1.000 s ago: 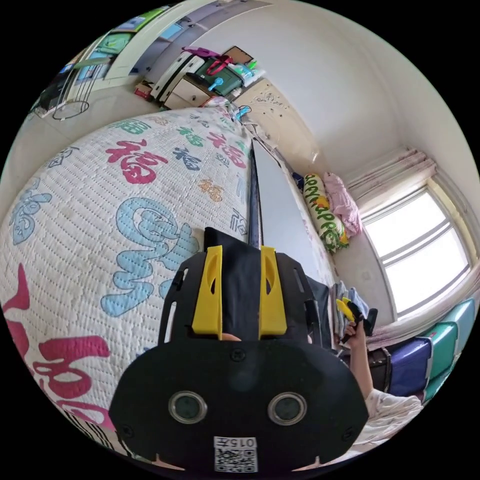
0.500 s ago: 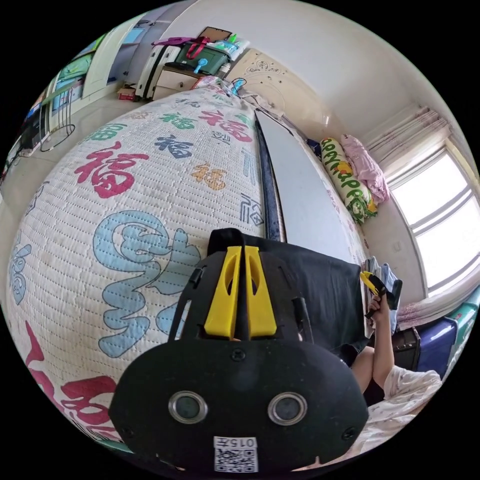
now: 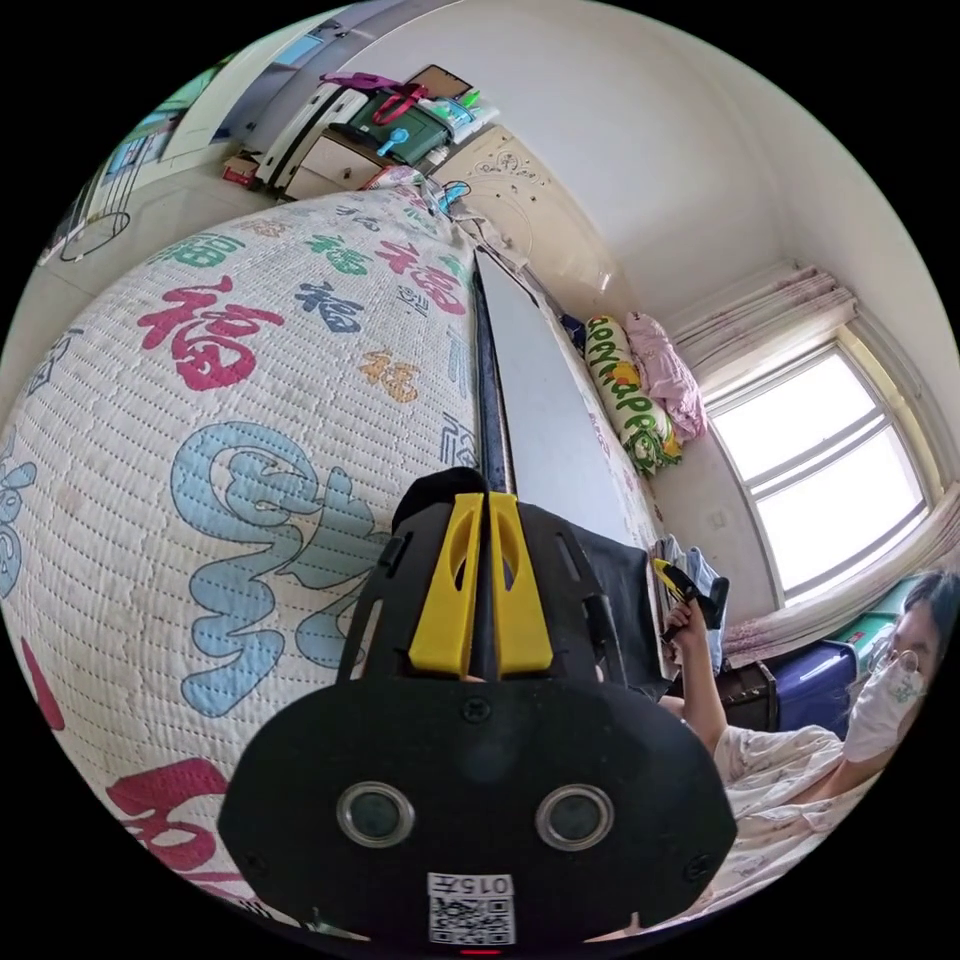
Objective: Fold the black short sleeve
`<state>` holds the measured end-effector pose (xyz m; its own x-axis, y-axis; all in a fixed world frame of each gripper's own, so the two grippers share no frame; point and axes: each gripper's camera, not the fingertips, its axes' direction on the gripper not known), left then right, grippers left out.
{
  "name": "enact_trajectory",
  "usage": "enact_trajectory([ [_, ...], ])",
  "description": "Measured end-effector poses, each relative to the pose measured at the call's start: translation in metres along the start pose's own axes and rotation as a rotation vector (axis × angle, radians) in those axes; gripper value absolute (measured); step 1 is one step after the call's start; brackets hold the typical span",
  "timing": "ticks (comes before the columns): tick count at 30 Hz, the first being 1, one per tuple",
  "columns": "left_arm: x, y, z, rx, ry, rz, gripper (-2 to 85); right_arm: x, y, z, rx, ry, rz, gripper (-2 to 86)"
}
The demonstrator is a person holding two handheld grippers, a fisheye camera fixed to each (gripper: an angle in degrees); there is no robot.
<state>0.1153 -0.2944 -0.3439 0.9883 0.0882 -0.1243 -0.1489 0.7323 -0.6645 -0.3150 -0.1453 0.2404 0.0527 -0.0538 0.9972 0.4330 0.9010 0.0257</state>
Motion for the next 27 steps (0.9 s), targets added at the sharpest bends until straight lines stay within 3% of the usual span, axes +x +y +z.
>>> enact_trajectory([
  [5,-0.005,-0.010,-0.005,-0.026,-0.027,-0.018,0.0,0.001,-0.007,0.002,-0.051,-0.012,-0.070,8.1],
  [12,-0.008,-0.019,0.000,-0.060,-0.050,-0.042,0.5,0.003,-0.008,0.027,-0.158,0.078,-0.119,5.7],
  [18,-0.007,-0.024,-0.009,-0.032,-0.075,-0.005,-0.3,0.025,-0.005,0.017,-0.107,-0.011,-0.093,0.0],
  [24,-0.025,-0.025,-0.025,0.095,0.041,-0.053,-0.1,0.052,0.007,-0.008,0.111,0.045,-0.033,-0.1],
  [27,-0.033,-0.027,-0.018,0.074,0.026,-0.073,-0.1,0.073,0.007,-0.002,0.075,0.013,0.010,1.2],
])
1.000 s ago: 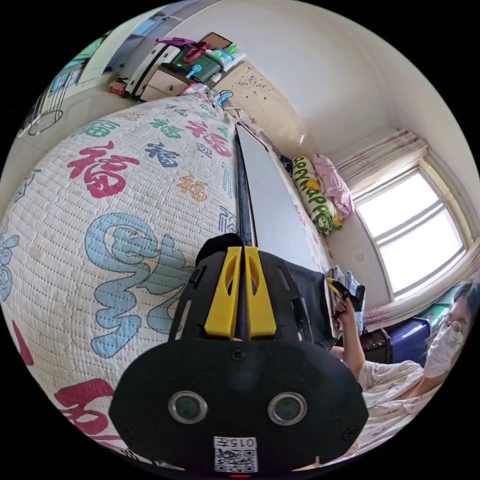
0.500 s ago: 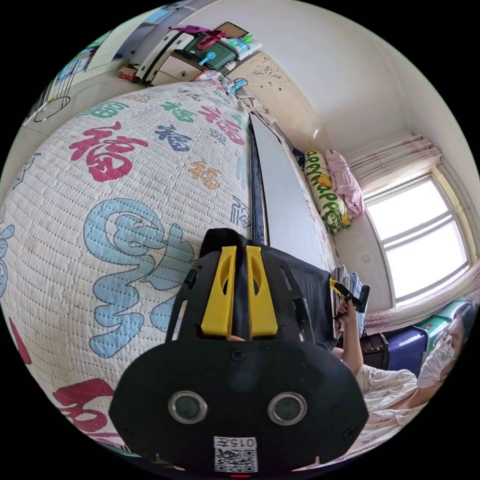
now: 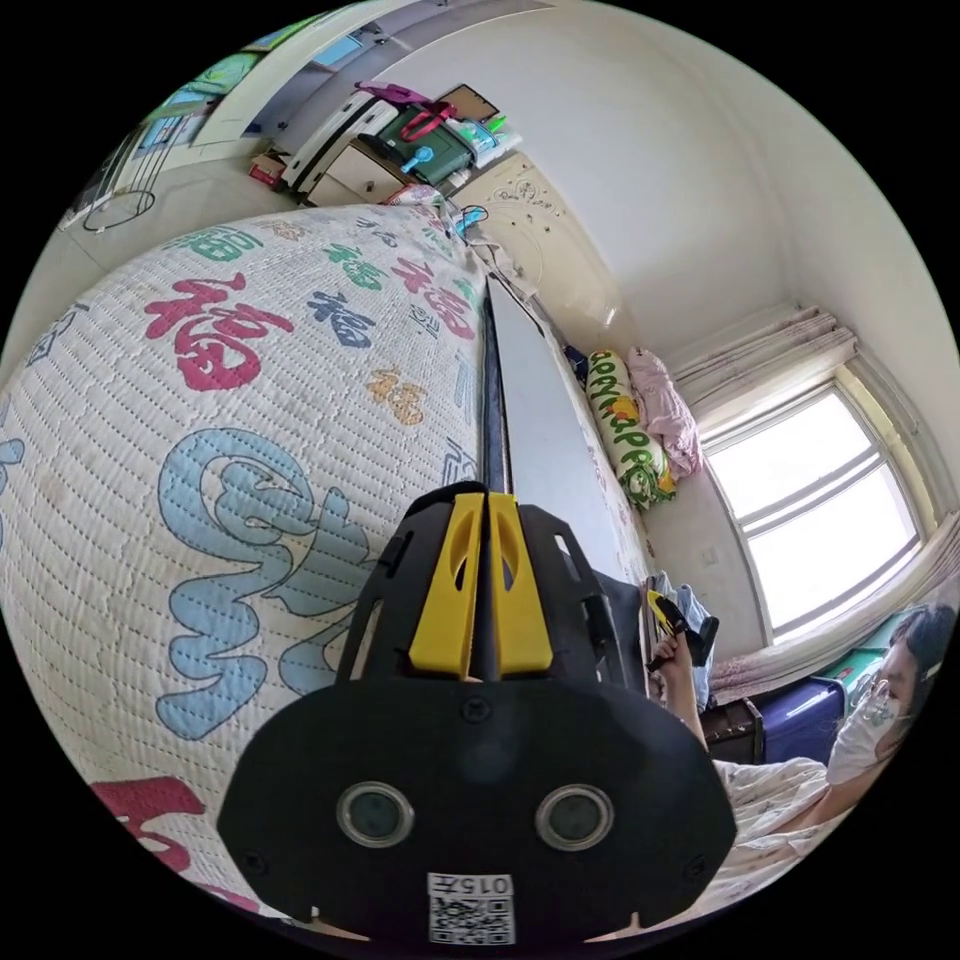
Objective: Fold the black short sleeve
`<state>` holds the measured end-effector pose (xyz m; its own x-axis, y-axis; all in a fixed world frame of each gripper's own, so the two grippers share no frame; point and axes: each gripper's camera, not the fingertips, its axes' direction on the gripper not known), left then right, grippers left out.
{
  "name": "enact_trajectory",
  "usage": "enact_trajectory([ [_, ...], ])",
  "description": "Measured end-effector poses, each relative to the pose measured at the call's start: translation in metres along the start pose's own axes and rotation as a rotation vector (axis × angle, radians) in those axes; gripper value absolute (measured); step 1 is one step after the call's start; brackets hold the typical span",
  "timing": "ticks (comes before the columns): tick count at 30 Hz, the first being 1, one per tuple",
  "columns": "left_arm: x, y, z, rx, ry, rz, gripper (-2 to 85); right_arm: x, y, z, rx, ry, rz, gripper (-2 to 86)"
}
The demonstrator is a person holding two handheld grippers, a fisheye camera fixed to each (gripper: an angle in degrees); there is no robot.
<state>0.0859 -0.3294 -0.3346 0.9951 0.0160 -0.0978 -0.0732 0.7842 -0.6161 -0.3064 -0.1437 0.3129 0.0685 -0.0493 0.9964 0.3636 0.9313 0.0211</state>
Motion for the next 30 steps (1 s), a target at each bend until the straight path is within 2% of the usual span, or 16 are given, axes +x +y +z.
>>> enact_trajectory([
  [4,-0.012,-0.001,0.005,-0.020,-0.003,-0.009,-0.1,-0.005,0.002,0.019,-0.127,0.019,-0.102,9.0],
  [8,-0.025,0.002,0.006,-0.027,0.003,-0.005,-0.1,0.002,0.014,0.050,-0.253,0.050,-0.158,7.9],
  [11,-0.030,0.005,0.007,-0.028,-0.013,0.019,-0.1,0.012,0.023,0.048,-0.233,0.071,-0.173,2.2],
  [17,-0.048,0.014,0.009,0.042,0.050,0.015,0.0,0.038,0.042,0.042,-0.098,0.055,-0.169,0.2],
  [20,-0.057,0.017,0.018,0.058,0.000,0.043,0.0,0.056,0.055,0.058,-0.043,0.101,-0.165,0.2],
  [25,-0.070,0.023,0.049,-0.013,-0.159,0.107,0.3,0.073,0.074,0.094,-0.086,0.276,-0.255,1.2],
  [28,-0.078,0.032,0.052,-0.025,-0.191,0.124,1.9,0.085,0.086,0.077,-0.056,0.310,-0.263,2.8],
  [30,-0.072,0.046,0.035,0.032,-0.257,0.178,5.8,0.092,0.095,0.042,-0.001,0.319,-0.278,3.1],
])
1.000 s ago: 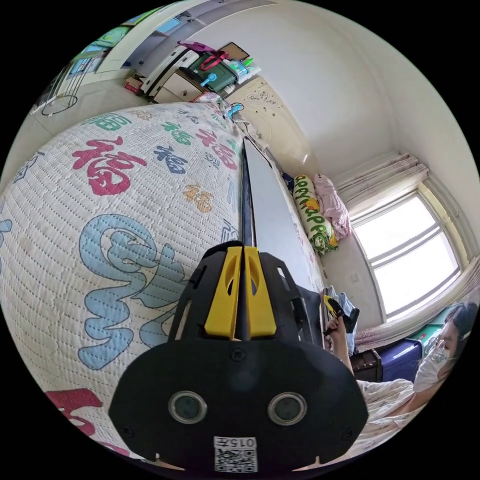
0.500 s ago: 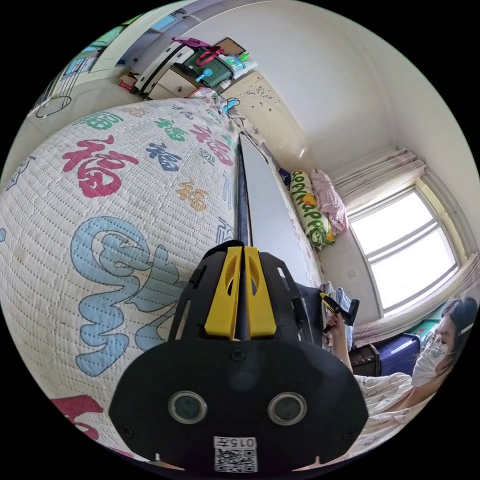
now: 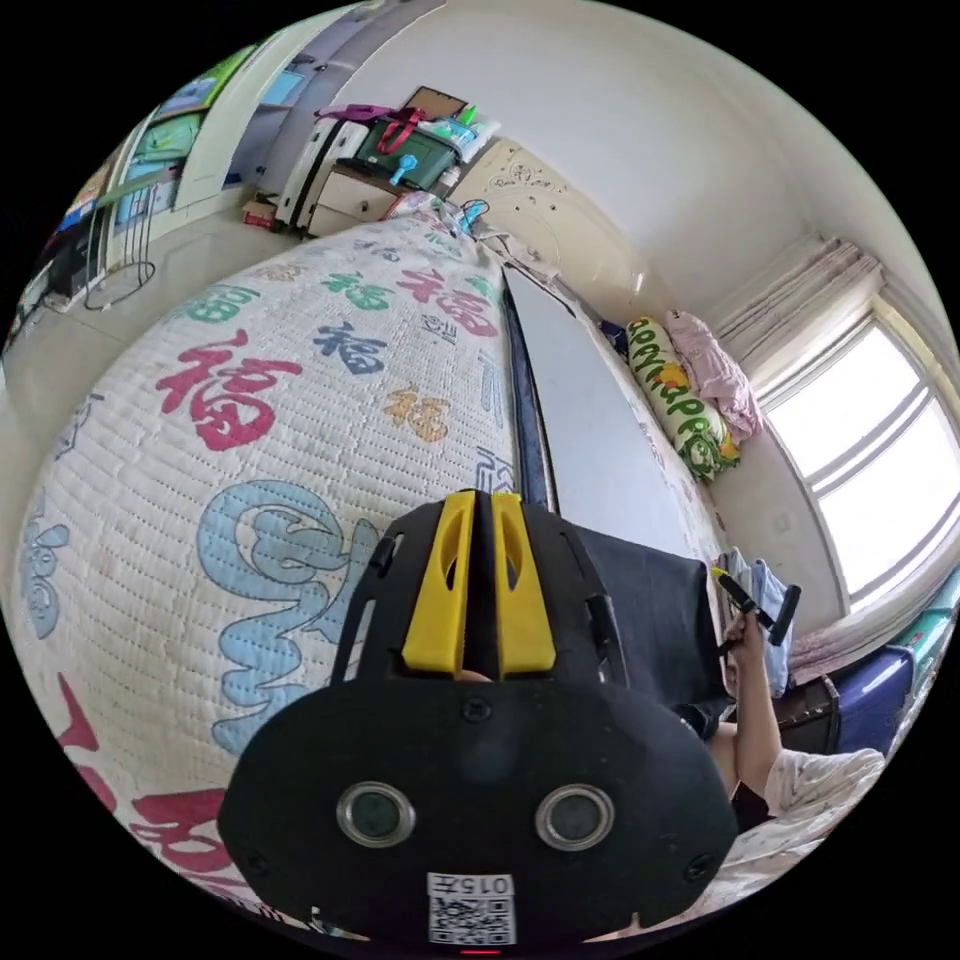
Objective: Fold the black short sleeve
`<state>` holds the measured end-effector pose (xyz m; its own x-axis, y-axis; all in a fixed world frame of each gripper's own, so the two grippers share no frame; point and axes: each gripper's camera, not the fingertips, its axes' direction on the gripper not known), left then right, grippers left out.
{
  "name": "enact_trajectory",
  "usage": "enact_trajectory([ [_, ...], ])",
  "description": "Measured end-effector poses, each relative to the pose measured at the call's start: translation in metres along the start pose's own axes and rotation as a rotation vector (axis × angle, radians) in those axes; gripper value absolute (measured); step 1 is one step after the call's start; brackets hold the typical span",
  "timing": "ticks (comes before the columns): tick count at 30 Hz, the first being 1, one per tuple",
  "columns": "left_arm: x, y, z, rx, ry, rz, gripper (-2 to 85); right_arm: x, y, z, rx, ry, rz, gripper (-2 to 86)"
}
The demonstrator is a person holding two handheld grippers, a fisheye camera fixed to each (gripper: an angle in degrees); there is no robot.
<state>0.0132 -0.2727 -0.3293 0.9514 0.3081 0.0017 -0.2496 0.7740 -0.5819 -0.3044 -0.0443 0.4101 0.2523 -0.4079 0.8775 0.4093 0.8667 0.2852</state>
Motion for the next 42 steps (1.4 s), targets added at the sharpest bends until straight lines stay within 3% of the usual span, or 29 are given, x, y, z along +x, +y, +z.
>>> enact_trajectory([
  [4,0.042,0.034,-0.032,0.067,-0.075,0.269,12.2,-0.003,0.028,-0.065,0.077,-0.215,-0.140,4.2],
  [6,0.071,0.069,-0.029,-0.041,0.149,0.501,11.2,-0.023,0.048,-0.094,0.019,-0.475,-0.334,6.8],
  [8,0.084,0.094,-0.013,-0.167,0.317,0.603,11.8,-0.042,0.059,-0.100,-0.043,-0.580,-0.408,7.6],
  [10,0.094,0.118,0.009,-0.311,0.334,0.687,13.4,-0.061,0.076,-0.096,-0.141,-0.610,-0.442,8.0],
  [14,0.092,0.176,0.056,-0.552,0.163,0.808,15.6,-0.077,0.152,-0.071,-0.334,-0.623,-0.405,11.1],
  [17,0.085,0.202,0.057,-0.563,0.131,0.846,12.9,-0.070,0.194,-0.060,-0.447,-0.613,-0.354,10.7],
  [21,0.064,0.253,0.037,-0.578,0.239,0.865,8.6,-0.067,0.224,-0.080,-0.540,-0.574,-0.376,7.6],
  [26,0.030,0.304,0.032,-0.619,0.199,0.820,7.1,-0.050,0.251,-0.097,-0.558,-0.563,-0.322,6.8],
  [34,-0.027,0.323,0.022,-0.225,0.223,0.545,7.9,0.020,0.260,-0.131,-0.212,-0.408,0.042,10.5],
  [37,-0.045,0.325,0.030,-0.120,0.132,0.493,8.7,0.046,0.257,-0.135,-0.118,-0.308,0.157,11.4],
  [42,-0.122,0.304,0.040,-0.017,-0.139,0.122,12.2,0.064,0.238,-0.110,-0.103,-0.329,0.222,11.8],
])
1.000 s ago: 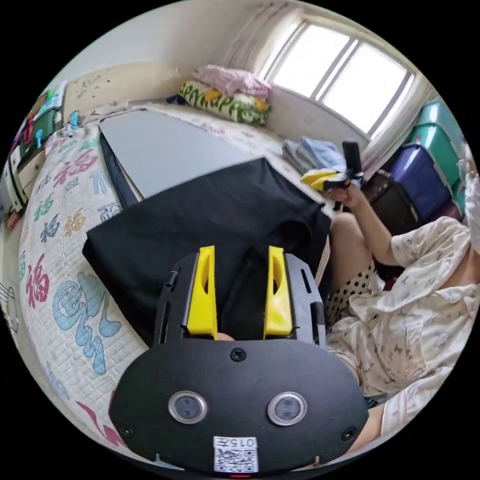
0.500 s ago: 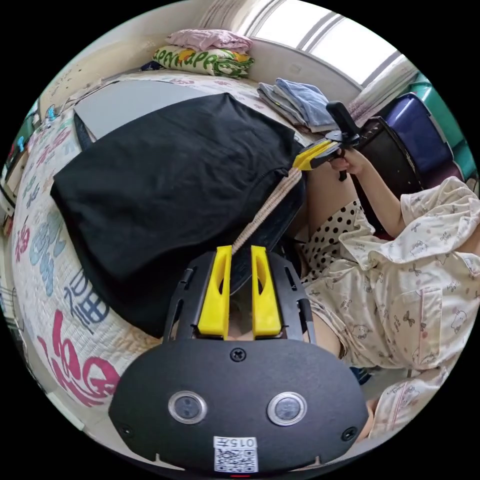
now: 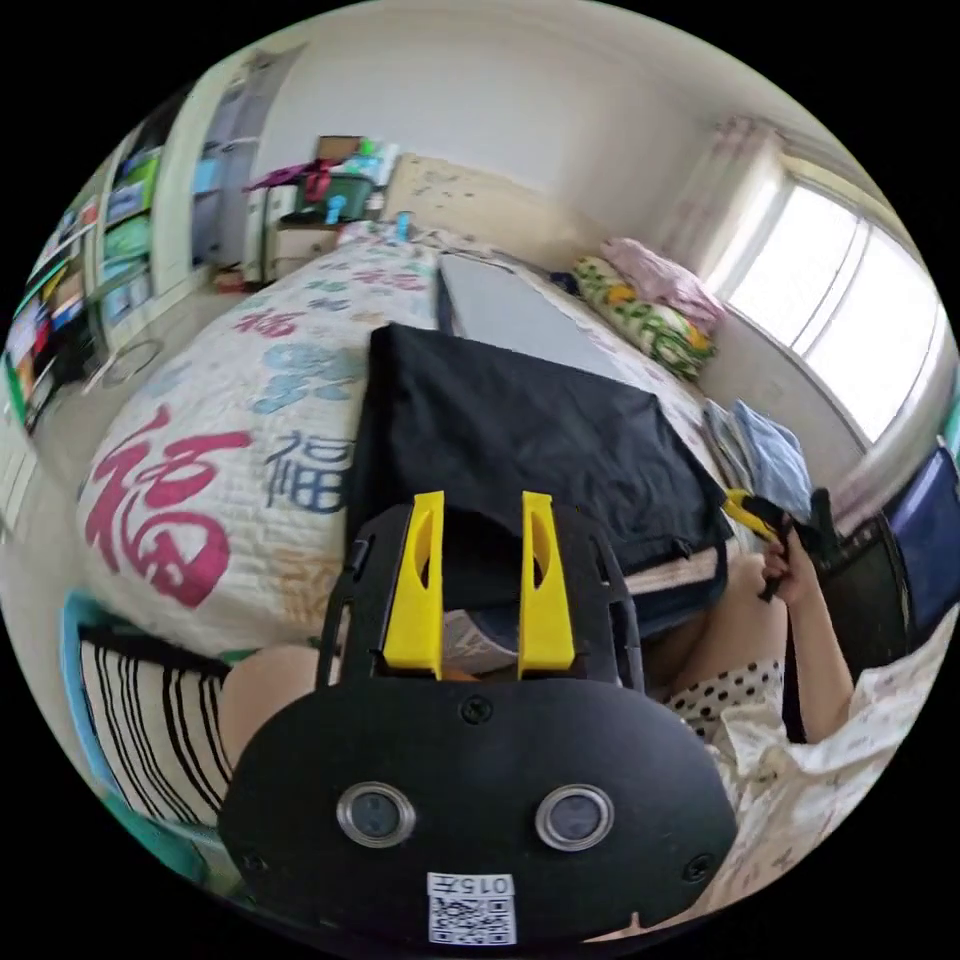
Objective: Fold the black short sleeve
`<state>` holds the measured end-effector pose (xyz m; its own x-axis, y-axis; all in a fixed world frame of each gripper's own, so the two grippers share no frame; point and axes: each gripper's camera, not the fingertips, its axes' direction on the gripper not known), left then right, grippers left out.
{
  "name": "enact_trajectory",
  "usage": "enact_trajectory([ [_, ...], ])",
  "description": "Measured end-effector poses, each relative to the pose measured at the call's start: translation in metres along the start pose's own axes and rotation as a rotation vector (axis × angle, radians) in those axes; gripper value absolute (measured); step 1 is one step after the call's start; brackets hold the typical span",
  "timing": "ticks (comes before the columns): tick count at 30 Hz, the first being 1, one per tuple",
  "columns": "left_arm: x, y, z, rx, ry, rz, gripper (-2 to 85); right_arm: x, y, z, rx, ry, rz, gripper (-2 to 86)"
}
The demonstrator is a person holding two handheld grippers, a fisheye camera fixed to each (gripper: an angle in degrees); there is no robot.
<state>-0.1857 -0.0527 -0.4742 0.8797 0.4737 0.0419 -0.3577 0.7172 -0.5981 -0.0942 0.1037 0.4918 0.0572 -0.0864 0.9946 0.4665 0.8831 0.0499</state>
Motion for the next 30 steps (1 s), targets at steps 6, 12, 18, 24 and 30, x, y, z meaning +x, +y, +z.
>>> enact_trajectory([
  [6,-0.067,0.005,0.061,-0.026,0.098,-0.235,9.9,0.034,-0.007,0.022,0.040,-0.033,0.133,4.5],
  [12,-0.100,0.009,0.096,-0.024,0.165,-0.258,0.6,0.039,-0.007,0.024,0.042,-0.023,0.096,1.9],
  [18,-0.102,0.017,0.131,-0.040,0.046,-0.189,0.1,0.044,-0.009,0.026,0.052,-0.009,0.092,1.5],
  [24,-0.102,0.029,0.164,-0.050,-0.023,-0.136,1.3,0.048,-0.005,0.019,0.053,-0.026,0.054,3.6],
  [30,-0.084,0.032,0.163,0.023,-0.099,-0.029,4.1,0.076,0.030,-0.039,0.222,-0.011,0.142,7.4],
])
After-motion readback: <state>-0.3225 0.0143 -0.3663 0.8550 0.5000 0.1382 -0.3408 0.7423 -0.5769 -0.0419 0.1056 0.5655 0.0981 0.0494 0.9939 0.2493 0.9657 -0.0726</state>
